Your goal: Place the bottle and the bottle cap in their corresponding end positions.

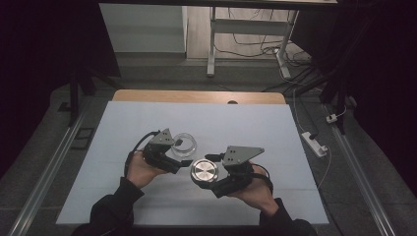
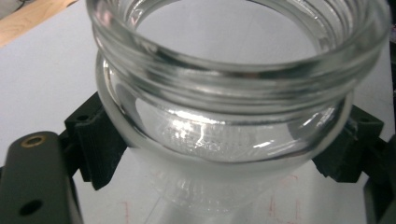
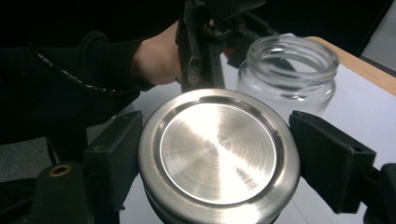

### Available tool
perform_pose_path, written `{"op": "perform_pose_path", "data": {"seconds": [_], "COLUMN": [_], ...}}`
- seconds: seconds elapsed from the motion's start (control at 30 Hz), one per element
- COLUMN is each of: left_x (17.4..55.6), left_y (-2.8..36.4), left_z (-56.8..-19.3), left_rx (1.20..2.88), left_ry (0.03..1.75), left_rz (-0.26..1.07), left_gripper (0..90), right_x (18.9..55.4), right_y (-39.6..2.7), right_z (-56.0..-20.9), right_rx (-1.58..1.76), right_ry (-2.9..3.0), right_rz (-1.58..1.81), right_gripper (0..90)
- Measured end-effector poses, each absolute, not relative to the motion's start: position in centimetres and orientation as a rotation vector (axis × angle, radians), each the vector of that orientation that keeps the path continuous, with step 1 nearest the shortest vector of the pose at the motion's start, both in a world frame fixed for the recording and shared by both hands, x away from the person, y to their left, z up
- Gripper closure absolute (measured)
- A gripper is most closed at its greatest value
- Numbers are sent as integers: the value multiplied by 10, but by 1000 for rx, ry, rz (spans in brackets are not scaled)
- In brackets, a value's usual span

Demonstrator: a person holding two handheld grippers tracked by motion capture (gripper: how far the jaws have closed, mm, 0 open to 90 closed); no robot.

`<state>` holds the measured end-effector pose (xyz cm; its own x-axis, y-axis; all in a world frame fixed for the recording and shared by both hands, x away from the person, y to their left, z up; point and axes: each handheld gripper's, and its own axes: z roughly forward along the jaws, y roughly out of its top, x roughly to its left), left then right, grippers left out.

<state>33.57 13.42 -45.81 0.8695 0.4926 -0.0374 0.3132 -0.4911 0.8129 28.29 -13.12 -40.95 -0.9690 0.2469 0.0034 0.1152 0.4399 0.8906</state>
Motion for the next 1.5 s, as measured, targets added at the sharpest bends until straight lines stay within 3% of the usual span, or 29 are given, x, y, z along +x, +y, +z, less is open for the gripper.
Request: {"op": "perform_pose_path", "data": {"seconds": [0.97,1.5], "left_x": [365,393], "left_y": [117,106], "left_z": [-454,-473], "left_rx": [2115,2114], "left_ry": [584,621], "left_rz": [277,296], "left_gripper": [156,156], "right_x": [268,268], "right_y": [-127,-124], "right_z": [-441,-466], "right_rx": [339,370], "right_ry": [2580,2588], "right_rz": [1526,1480], "right_gripper": [200,200]}}
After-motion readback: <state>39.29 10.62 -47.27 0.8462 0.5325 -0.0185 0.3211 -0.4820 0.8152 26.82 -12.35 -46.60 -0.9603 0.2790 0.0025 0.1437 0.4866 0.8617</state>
